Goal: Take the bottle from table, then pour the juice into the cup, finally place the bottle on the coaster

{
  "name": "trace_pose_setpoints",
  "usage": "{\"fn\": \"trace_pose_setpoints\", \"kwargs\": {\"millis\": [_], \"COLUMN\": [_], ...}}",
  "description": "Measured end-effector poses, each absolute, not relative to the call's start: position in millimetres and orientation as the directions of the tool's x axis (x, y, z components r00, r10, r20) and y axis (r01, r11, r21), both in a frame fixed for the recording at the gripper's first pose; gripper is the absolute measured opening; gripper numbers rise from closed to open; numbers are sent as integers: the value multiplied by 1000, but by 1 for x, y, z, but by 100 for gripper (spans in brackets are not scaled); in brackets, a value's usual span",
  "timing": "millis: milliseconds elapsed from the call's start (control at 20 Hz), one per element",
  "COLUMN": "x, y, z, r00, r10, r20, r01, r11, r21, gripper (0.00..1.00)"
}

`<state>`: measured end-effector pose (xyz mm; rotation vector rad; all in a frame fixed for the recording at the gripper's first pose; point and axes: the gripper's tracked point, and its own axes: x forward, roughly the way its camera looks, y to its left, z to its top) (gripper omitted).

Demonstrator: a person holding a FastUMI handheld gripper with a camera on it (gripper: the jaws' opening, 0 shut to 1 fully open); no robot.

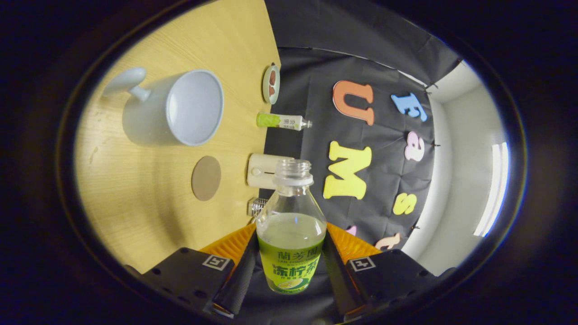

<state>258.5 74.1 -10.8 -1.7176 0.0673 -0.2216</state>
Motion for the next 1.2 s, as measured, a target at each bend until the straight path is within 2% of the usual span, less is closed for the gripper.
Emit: {"fn": "trace_pose_setpoints", "kwargs": {"millis": [1200], "x": [244], "y": [86], "z": [7], "r00": [967], "r10": [-180], "r20": [179], "r01": [107], "r11": [-349], "r21": [-931], "gripper": [81]}}
